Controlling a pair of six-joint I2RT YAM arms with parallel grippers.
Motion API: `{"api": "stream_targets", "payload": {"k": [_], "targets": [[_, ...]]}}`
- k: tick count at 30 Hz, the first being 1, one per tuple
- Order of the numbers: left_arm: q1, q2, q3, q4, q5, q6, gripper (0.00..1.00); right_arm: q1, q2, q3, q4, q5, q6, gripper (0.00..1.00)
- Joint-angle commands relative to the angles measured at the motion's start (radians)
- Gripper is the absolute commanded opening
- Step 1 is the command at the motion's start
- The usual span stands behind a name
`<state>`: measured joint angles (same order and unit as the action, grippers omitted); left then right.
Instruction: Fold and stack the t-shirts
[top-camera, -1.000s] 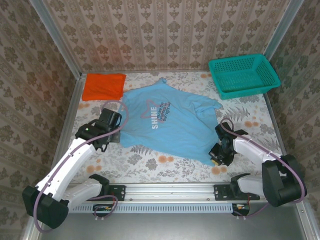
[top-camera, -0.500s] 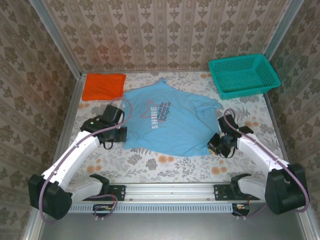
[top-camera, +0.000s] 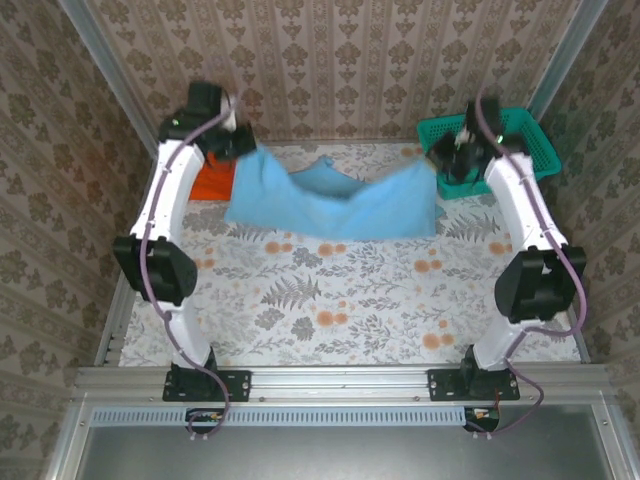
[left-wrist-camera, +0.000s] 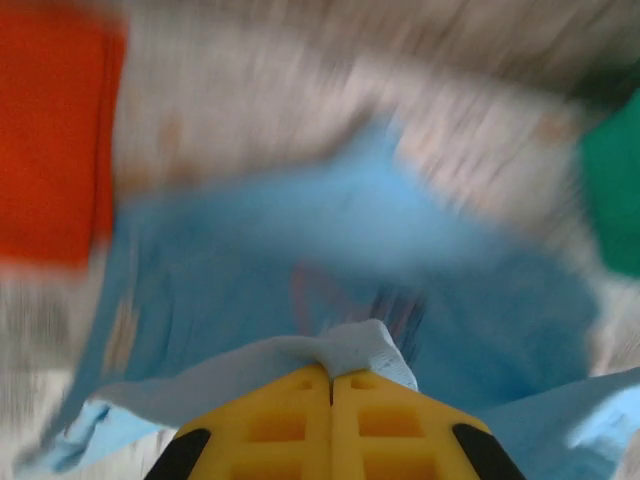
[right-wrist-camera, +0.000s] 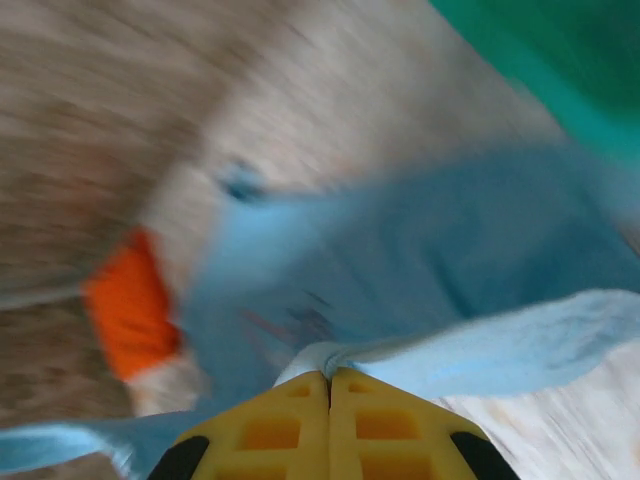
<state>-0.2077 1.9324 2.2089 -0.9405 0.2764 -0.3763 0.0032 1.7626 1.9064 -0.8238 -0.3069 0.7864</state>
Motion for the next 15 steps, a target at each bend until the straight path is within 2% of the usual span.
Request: {"api": "stream_targets", "payload": {"k": [1, 3, 5, 7, 11, 15], "targets": [[-0.004, -0.074, 0.306, 0.005, 0.012, 0.089, 0.0, 0.002, 0.032, 0.433, -0.274, 0.028, -0.119, 0.0], [-0.008, -0.163, 0.245, 0.078, 0.021, 0.111, 0.0, 0.006, 0.033, 0.551, -0.363, 0.045, -0.153, 0.0], [-0.031, -0.291, 0.068, 0.157, 0.043, 0.162, 0.0, 0.014, -0.028, 0.492, -0.388, 0.049, -0.186, 0.0], [-0.072, -0.447, -0.185, 0.207, -0.009, 0.215, 0.0, 0.025, -0.148, 0.243, -0.301, 0.039, -0.195, 0.0], [-0.089, -0.74, -0.702, 0.226, -0.005, 0.251, 0.0, 0.029, -0.478, -0.37, -0.064, 0.004, -0.126, 0.0], [-0.099, -0.981, -1.123, 0.098, -0.023, 0.206, 0.0, 0.032, -0.706, -0.881, -0.019, -0.012, -0.097, 0.0]]}}
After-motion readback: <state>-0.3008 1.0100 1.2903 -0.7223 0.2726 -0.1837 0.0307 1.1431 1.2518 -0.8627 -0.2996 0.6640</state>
